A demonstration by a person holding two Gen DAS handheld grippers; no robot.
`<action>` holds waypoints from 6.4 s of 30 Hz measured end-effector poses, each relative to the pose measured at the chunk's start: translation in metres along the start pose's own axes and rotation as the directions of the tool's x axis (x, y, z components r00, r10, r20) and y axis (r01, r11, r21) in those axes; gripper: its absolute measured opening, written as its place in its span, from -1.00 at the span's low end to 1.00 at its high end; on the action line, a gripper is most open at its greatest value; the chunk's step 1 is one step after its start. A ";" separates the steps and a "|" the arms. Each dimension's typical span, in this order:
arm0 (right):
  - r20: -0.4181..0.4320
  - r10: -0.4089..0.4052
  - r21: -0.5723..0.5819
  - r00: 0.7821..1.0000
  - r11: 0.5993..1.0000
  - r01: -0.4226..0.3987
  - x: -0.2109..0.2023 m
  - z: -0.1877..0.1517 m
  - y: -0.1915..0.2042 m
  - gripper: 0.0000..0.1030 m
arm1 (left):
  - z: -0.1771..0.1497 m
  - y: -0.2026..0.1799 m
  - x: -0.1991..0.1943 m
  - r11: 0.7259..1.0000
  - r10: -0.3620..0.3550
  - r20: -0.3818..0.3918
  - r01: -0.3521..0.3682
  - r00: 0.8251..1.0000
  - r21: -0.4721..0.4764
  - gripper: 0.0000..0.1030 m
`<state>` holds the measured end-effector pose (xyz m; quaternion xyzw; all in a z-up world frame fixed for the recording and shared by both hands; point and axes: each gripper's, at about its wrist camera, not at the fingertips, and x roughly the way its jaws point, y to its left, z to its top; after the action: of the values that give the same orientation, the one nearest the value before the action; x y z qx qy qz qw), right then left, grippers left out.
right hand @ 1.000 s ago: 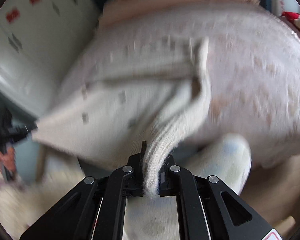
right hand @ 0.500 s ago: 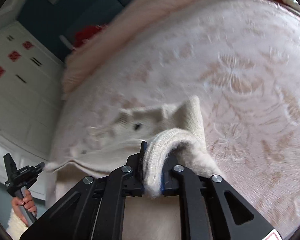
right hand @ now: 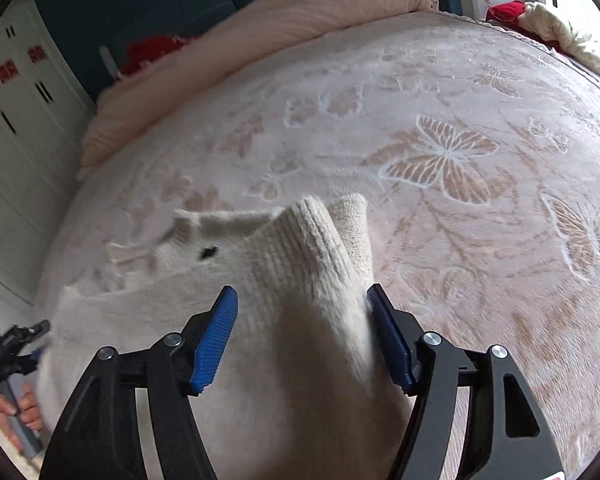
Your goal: Fold small clothes
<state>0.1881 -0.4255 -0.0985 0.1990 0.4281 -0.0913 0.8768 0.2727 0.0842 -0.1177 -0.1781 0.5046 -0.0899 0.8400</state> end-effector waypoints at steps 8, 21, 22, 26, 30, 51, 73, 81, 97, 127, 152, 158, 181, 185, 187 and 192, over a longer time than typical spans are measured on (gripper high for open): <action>0.151 0.151 -0.001 0.977 0.988 -0.153 -0.063 0.028 0.023 -0.79 | 0.027 -0.021 -0.062 0.997 -0.065 0.145 0.058 0.987 0.055 -0.84; 0.034 -0.026 0.072 0.999 0.997 0.023 0.016 0.026 -0.006 -0.62 | 0.028 -0.005 0.016 0.991 0.120 0.040 -0.122 0.992 0.052 -0.11; 0.051 -0.036 0.053 0.998 0.998 0.033 0.003 0.022 -0.003 -0.45 | 0.020 -0.001 0.003 0.994 0.102 0.063 -0.105 0.993 0.041 0.21; 0.118 -0.069 -0.002 0.991 0.998 0.070 -0.069 -0.022 -0.011 0.27 | -0.024 0.031 -0.067 0.998 0.051 0.154 -0.047 0.987 -0.028 0.69; 0.006 -0.047 0.112 0.999 0.993 0.046 -0.089 -0.084 -0.041 0.32 | -0.078 0.075 -0.090 0.966 -0.031 0.118 0.060 0.993 -0.253 0.76; 0.030 0.311 0.288 0.950 0.907 -0.306 -0.109 -0.070 -0.004 -0.71 | -0.090 0.054 -0.120 0.893 -0.169 0.071 0.183 0.983 -0.411 -0.73; -0.015 -0.004 -0.037 1.000 0.999 0.004 -0.147 -0.078 -0.005 0.25 | -0.101 0.059 -0.178 0.980 0.043 0.172 -0.009 0.984 -0.198 0.67; -0.118 -0.115 -0.067 0.986 0.992 0.107 -0.049 -0.048 0.017 0.25 | -0.079 0.038 -0.067 0.981 0.059 -0.057 -0.069 0.997 -0.179 0.61; 0.025 0.025 0.021 0.999 0.999 -0.026 -0.090 -0.061 0.020 -0.72 | -0.065 0.034 -0.100 0.992 0.090 0.066 -0.083 0.994 -0.096 -0.80; -0.168 -0.004 -0.226 0.986 0.973 -0.035 -0.084 -0.170 0.100 -1.00 | -0.170 0.005 -0.091 0.992 0.112 -0.019 -0.110 0.994 0.069 -0.48; -0.118 -0.073 -0.076 0.990 0.995 0.064 -0.123 -0.165 0.020 -0.96 | -0.181 0.018 -0.105 0.986 0.166 -0.034 -0.165 0.986 0.017 -0.48; -0.103 -0.084 -0.211 0.991 0.976 0.061 -0.131 -0.178 0.048 -0.96 | -0.192 0.018 -0.120 0.987 0.161 -0.021 -0.161 0.987 0.004 -0.48; -0.109 -0.004 0.057 0.994 0.998 0.010 -0.154 -0.163 -0.013 -0.83 | -0.201 0.062 -0.140 0.989 0.036 -0.028 -0.040 0.999 -0.144 -0.74; -0.169 -0.072 -0.020 0.983 0.997 0.070 -0.141 -0.166 -0.018 -0.82 | -0.205 0.067 -0.136 0.989 0.091 -0.056 -0.097 0.994 -0.113 -0.70; -0.266 -0.111 -0.016 0.958 0.994 0.110 -0.111 -0.182 -0.030 -0.61 | -0.212 0.078 -0.121 0.983 0.097 -0.109 -0.112 0.989 -0.146 -0.64; -0.126 -0.158 -0.056 0.979 0.987 0.152 -0.154 -0.163 -0.013 -0.31 | -0.205 0.074 -0.159 0.984 0.148 -0.008 -0.148 0.989 -0.102 -0.13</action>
<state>-0.0273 -0.3695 -0.0712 0.1504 0.5003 -0.1362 0.8418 0.0149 0.1620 -0.1043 -0.1829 0.5206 -0.0010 0.8340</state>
